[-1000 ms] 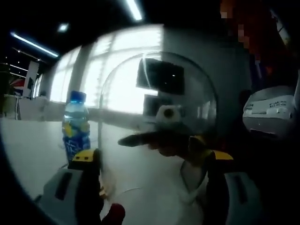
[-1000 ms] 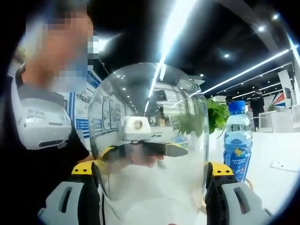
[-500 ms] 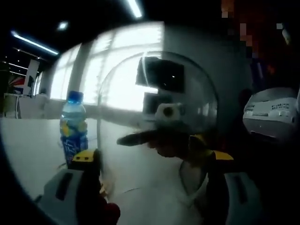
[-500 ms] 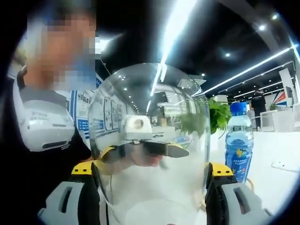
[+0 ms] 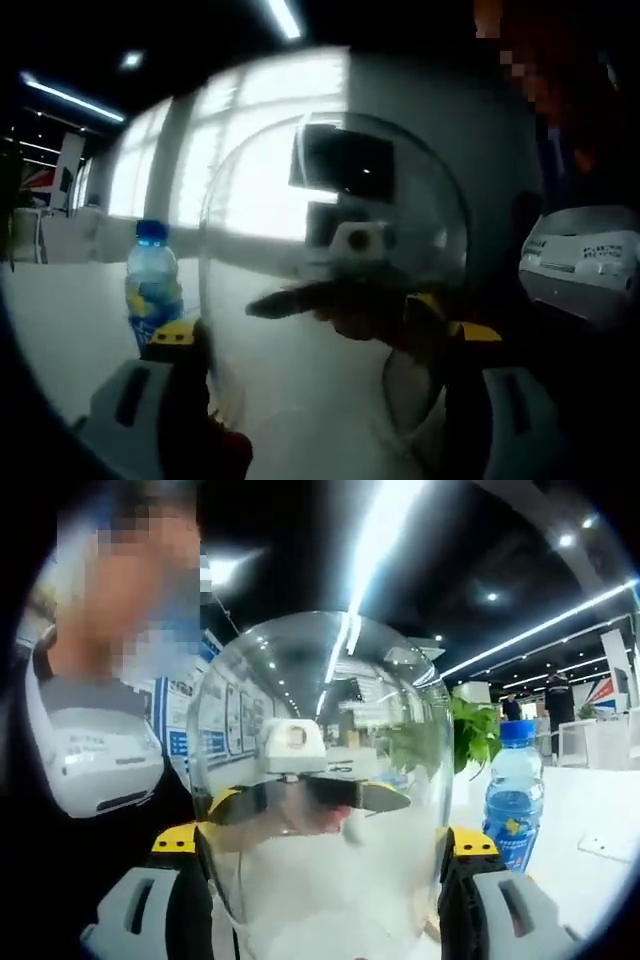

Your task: Open the cover put in the Mizone put the cover back on

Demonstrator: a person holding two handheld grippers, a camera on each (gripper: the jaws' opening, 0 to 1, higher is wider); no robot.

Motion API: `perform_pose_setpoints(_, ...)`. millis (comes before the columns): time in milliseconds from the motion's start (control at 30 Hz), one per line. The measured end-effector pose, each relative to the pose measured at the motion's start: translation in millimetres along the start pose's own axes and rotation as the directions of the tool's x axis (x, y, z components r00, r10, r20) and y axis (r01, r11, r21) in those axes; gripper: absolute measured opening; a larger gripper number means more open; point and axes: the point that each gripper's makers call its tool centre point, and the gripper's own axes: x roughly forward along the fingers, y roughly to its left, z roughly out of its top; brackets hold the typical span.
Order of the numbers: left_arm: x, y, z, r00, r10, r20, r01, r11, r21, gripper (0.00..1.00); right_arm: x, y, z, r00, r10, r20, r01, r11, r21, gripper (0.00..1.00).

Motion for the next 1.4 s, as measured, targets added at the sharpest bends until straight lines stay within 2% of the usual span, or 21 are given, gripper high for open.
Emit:
perform_pose_setpoints(67,1.3,0.2,-3.4,1.0,0.001,-0.013,-0.001,1.0,0.01,0.84,0.0,-0.4,-2.8,1.0,0.003,-0.013,-0.003,1.0,-0.008,0.89)
perform_pose_setpoints(200,3.3,5.3,-22.6,0.998,-0.011,-0.06,0.011,1.0,0.001,0.85,-0.3,-4.5,-23.0,0.995,0.009,-0.097,-0.008,1.0,0.005,0.9)
perform_pose_setpoints(300,3.6,5.9,-23.1,0.999,-0.019,-0.037,0.02,1.0,0.011,0.85,0.3,3.8,-21.7,0.998,0.02,-0.058,-0.021,1.0,-0.011,0.9)
perform_pose_setpoints(400,5.1,5.5,-23.1,0.999,-0.03,-0.028,0.031,0.999,0.016,0.85,0.0,-3.7,-21.7,0.999,0.016,-0.047,-0.017,1.0,-0.016,0.9)
perform_pose_setpoints(500,6.0,6.6,-25.0,0.999,-0.044,-0.027,0.045,0.998,0.047,0.85,-2.6,-8.7,-23.1,0.999,0.012,-0.049,-0.013,0.999,-0.03,0.9)
perform_pose_setpoints(533,5.9,7.9,-25.7,0.998,-0.047,-0.032,0.048,0.998,0.038,0.85,-2.2,-8.7,-26.1,0.997,0.01,-0.072,-0.013,0.999,-0.047,0.9)
perform_pose_setpoints(667,6.4,5.8,-26.0,0.998,-0.055,-0.037,0.057,0.997,0.044,0.85,-0.1,-7.6,-26.6,0.996,0.01,-0.085,-0.014,0.999,-0.046,0.9)
perform_pose_setpoints(867,6.1,5.9,-25.4,0.998,-0.06,-0.015,0.061,0.997,0.044,0.86,-0.4,-7.4,-25.4,0.997,0.011,-0.072,-0.014,0.999,-0.041,0.9)
perform_pose_setpoints(1033,7.2,6.3,-27.9,0.997,-0.061,-0.038,0.063,0.996,0.067,0.86,-0.2,-7.8,-25.8,0.996,0.018,-0.083,-0.021,0.999,-0.044,0.9)
perform_pose_setpoints(1167,8.6,6.1,-28.8,0.997,-0.061,-0.049,0.064,0.995,0.072,0.86,0.5,-7.3,-25.6,0.998,0.019,-0.063,-0.021,0.999,-0.047,0.9)
perform_pose_setpoints(1400,9.9,2.9,-28.7,0.997,-0.065,-0.043,0.068,0.995,0.072,0.86,2.7,-5.6,-25.1,0.997,0.026,-0.066,-0.03,0.998,-0.051,0.91)
